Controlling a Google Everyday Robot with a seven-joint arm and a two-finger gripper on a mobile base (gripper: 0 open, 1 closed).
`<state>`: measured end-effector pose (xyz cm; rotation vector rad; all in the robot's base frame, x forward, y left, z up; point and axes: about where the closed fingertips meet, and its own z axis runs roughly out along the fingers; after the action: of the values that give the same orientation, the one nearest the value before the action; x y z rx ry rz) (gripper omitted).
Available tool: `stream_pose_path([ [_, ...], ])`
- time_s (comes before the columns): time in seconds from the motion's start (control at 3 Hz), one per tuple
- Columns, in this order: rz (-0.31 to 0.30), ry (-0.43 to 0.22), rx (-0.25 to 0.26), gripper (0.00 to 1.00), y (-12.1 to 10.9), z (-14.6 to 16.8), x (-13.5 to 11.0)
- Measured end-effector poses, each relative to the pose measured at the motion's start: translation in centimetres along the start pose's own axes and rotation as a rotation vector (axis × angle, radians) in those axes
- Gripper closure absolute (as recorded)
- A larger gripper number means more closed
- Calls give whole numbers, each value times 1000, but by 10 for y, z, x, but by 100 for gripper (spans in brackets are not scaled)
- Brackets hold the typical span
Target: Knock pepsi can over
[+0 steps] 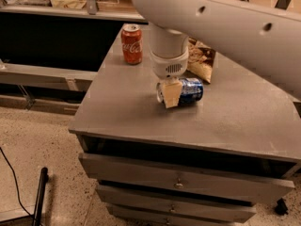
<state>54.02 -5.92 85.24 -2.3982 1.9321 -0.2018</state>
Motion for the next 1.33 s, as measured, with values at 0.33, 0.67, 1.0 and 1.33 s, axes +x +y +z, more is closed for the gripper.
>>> stream_pose_path([
  [0.33, -6, 33, -60, 13, 13, 0, 5],
  [0.67, -4, 20, -35, 0, 8, 0, 3],
  [1.0, -6, -25, -23, 0, 10, -2, 7],
  [1.33, -8, -35, -22, 0, 10, -3, 7],
])
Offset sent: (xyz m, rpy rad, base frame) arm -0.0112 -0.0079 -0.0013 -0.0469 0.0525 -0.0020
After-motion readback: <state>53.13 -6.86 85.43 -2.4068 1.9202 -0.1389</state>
